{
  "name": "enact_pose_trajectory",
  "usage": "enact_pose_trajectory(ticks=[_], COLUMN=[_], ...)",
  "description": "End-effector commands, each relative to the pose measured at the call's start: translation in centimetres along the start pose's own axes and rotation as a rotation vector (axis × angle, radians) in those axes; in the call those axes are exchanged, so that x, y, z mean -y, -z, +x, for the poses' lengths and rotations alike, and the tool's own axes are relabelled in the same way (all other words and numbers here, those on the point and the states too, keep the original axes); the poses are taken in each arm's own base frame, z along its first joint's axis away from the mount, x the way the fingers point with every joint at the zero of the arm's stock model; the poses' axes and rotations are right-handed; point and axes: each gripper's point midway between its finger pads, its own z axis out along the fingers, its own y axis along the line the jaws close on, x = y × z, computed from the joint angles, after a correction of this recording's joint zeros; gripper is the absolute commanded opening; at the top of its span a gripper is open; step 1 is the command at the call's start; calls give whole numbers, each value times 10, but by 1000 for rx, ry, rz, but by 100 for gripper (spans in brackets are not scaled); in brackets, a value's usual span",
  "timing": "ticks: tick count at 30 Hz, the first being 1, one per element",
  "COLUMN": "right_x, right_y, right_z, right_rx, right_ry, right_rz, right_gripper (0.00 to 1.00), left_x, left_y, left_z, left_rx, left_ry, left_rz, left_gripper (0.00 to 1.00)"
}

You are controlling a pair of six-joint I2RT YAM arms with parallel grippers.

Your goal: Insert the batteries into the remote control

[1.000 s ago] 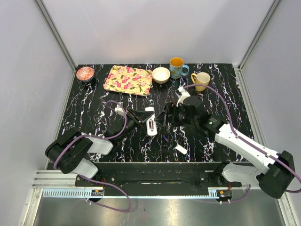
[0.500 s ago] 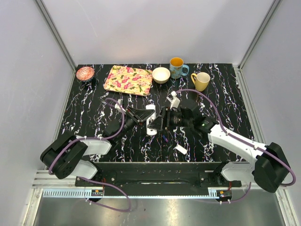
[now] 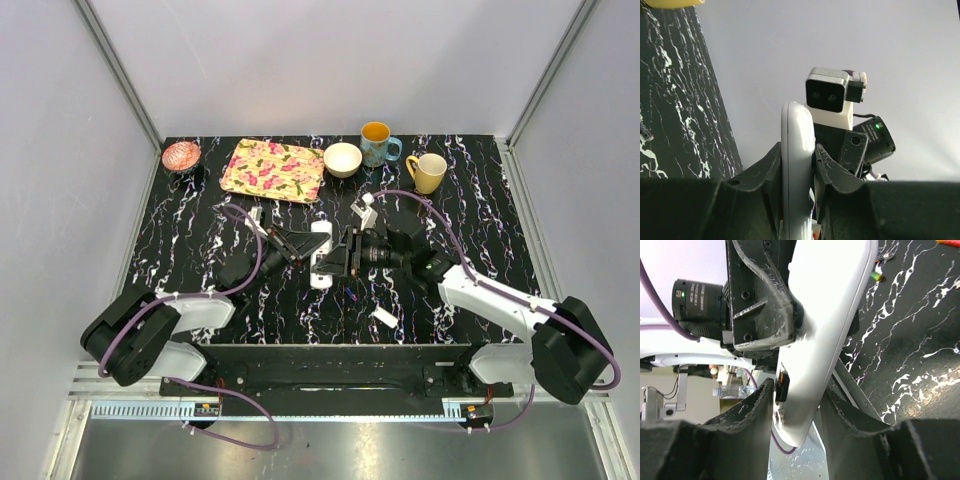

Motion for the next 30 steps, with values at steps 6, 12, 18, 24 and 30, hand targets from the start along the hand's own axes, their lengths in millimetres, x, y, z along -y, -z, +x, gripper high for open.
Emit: enact_pose_trajectory(ticks=[6,12,18,24,30], right_x=[-15,-16,-20,-24,-24], right_y=[6,13,15,22,21], right_z=[8,6,-1,-9,-5], right_rx=[-107,-115,-76,-10,-57], right_ry=[23,17,19,57,14], right_rz=[-127,-144,-150,-121,-136], right_gripper=[0,0,0,0,80], left_x=[52,47,45,41,46], left_y=[0,9,7,8,8], left_z=[15,14,6,-7,-18], left_rx=[-186,-197,-153,-69,-25], left_ry=[13,3,-20,-82,-145], left_rz=[235,224,199,138,115], left_gripper=[18,6,0,0,0])
